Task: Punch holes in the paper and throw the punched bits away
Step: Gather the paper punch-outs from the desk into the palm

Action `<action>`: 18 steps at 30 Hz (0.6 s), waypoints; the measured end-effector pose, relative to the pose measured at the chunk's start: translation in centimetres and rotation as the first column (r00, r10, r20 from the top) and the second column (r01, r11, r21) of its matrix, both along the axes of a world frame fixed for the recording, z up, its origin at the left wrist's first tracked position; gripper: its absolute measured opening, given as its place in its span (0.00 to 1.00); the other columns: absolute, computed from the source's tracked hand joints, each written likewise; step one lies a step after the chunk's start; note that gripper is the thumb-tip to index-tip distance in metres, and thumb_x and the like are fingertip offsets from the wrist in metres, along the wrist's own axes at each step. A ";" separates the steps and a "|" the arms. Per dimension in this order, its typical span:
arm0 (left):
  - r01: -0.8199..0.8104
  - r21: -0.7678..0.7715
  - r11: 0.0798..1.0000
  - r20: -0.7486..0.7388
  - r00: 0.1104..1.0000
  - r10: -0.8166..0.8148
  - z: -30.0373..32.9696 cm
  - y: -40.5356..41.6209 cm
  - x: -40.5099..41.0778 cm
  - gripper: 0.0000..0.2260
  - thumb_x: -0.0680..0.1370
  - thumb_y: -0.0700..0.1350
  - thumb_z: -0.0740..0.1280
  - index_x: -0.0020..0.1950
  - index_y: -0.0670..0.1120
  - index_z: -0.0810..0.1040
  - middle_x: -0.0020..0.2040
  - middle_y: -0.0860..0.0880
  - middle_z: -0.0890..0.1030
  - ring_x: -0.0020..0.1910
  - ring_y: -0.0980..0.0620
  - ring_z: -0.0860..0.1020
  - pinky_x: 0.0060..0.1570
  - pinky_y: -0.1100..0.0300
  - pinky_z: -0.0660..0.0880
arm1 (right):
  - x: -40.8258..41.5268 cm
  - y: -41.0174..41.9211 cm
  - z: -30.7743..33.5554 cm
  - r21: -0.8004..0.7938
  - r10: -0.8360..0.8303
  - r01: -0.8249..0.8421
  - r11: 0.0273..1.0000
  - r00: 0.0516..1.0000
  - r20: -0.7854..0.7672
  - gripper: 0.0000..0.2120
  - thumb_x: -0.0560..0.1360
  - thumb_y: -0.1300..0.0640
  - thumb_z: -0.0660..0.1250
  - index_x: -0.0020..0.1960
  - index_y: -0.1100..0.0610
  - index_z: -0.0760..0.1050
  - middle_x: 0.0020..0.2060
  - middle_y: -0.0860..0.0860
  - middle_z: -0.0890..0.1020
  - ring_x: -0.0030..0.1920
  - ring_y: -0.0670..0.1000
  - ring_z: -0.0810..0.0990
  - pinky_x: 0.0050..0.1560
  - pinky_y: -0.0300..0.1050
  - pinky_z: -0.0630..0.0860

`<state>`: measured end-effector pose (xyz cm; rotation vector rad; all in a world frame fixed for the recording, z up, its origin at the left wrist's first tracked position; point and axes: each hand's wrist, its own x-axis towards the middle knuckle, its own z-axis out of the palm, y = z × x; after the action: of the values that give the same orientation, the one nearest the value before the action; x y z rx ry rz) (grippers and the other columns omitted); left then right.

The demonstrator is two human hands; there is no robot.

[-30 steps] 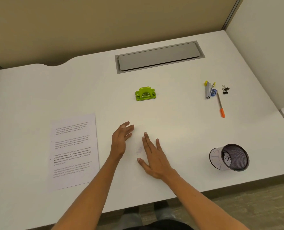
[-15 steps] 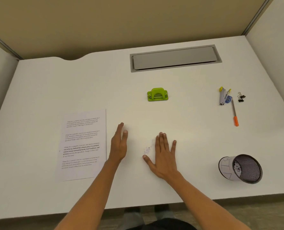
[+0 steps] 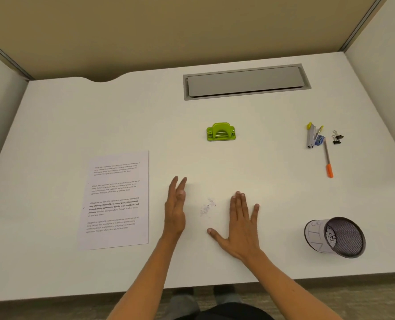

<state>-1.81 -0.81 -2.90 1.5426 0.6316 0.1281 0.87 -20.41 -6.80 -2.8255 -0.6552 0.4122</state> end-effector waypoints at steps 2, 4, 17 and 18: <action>-0.043 -0.019 0.999 0.012 0.999 0.043 -0.1 1.2 0.4 0.23 0.82 0.57 0.55 0.77 0.54 0.60 0.72 0.56 0.72 0.73 0.60 0.67 0.75 0.53 0.59 | -0.4 0.6 0.0 -0.049 0.003 -0.003 0.999 1.000 -0.011 0.53 0.72 0.23 0.48 0.79 0.63 0.45 0.79 0.59 0.45 0.79 0.57 0.40 0.73 0.71 0.42; -0.100 -0.074 0.992 0.032 0.994 0.102 -0.3 2.2 0.8 0.24 0.81 0.57 0.56 0.76 0.51 0.63 0.72 0.51 0.73 0.73 0.57 0.68 0.76 0.50 0.59 | -0.2 1.6 0.0 -0.048 -0.006 0.005 0.999 1.000 -0.015 0.52 0.72 0.24 0.47 0.79 0.63 0.46 0.79 0.59 0.46 0.79 0.57 0.40 0.73 0.72 0.41; -0.380 -0.557 0.738 -0.093 0.912 0.400 0.3 3.9 0.9 0.27 0.83 0.57 0.50 0.66 0.37 0.73 0.60 0.35 0.80 0.62 0.41 0.79 0.69 0.41 0.69 | 3.5 6.4 0.2 0.133 0.451 -0.449 0.884 0.892 0.016 0.34 0.81 0.41 0.53 0.80 0.54 0.46 0.80 0.56 0.46 0.79 0.56 0.45 0.77 0.60 0.48; -0.384 -0.575 0.723 -0.096 0.909 0.406 0.2 4.0 0.8 0.27 0.83 0.57 0.50 0.66 0.37 0.73 0.60 0.35 0.80 0.62 0.40 0.79 0.69 0.41 0.69 | 3.4 6.4 0.2 0.096 0.493 -0.493 0.865 0.870 0.033 0.31 0.81 0.44 0.56 0.79 0.54 0.53 0.79 0.58 0.52 0.78 0.59 0.51 0.76 0.61 0.53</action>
<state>-1.00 3.19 -2.75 0.7858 0.8733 0.2604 4.22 -14.03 -6.60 -2.5344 -1.3693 0.4314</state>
